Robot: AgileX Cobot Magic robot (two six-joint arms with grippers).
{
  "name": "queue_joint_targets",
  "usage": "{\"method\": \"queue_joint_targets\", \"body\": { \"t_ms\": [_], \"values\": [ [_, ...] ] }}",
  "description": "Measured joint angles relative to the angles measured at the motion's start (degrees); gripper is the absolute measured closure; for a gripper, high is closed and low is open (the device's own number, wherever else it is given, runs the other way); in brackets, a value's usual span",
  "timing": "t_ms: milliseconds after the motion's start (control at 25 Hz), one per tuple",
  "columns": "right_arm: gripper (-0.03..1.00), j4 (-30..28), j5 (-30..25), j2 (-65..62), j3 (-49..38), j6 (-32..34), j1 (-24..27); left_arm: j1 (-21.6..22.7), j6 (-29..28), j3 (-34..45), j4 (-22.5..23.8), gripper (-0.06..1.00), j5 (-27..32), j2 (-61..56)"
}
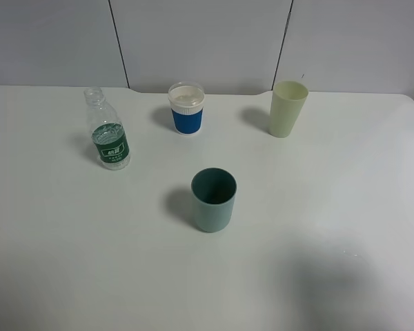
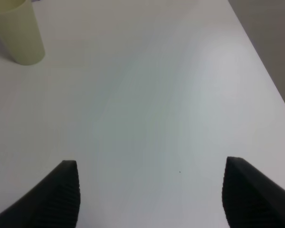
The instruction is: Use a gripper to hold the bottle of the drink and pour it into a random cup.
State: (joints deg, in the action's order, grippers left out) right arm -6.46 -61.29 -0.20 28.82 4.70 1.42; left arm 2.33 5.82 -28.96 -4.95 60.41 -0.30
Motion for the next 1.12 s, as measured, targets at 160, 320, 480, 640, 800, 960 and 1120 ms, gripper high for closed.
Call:
{"method": "queue_joint_targets", "body": {
  "t_ms": [160,320,480,640,800,960,1120],
  "values": [
    [0.33,0.0,0.0,0.0,0.0,0.0,0.0,0.0,-0.14,0.0,0.0,-0.05,0.0,0.0],
    [0.33,0.0,0.0,0.0,0.0,0.0,0.0,0.0,-0.14,0.0,0.0,-0.05,0.0,0.0],
    [0.33,0.0,0.0,0.0,0.0,0.0,0.0,0.0,-0.14,0.0,0.05,-0.05,0.0,0.0],
    [0.33,0.0,0.0,0.0,0.0,0.0,0.0,0.0,-0.14,0.0,0.11,-0.05,0.0,0.0],
    [0.33,0.0,0.0,0.0,0.0,0.0,0.0,0.0,-0.14,0.0,0.11,-0.05,0.0,0.0],
    [0.33,0.0,0.0,0.0,0.0,0.0,0.0,0.0,-0.14,0.0,0.11,-0.05,0.0,0.0],
    [0.33,0.0,0.0,0.0,0.0,0.0,0.0,0.0,-0.14,0.0,0.11,-0.05,0.0,0.0]
  ]
}}
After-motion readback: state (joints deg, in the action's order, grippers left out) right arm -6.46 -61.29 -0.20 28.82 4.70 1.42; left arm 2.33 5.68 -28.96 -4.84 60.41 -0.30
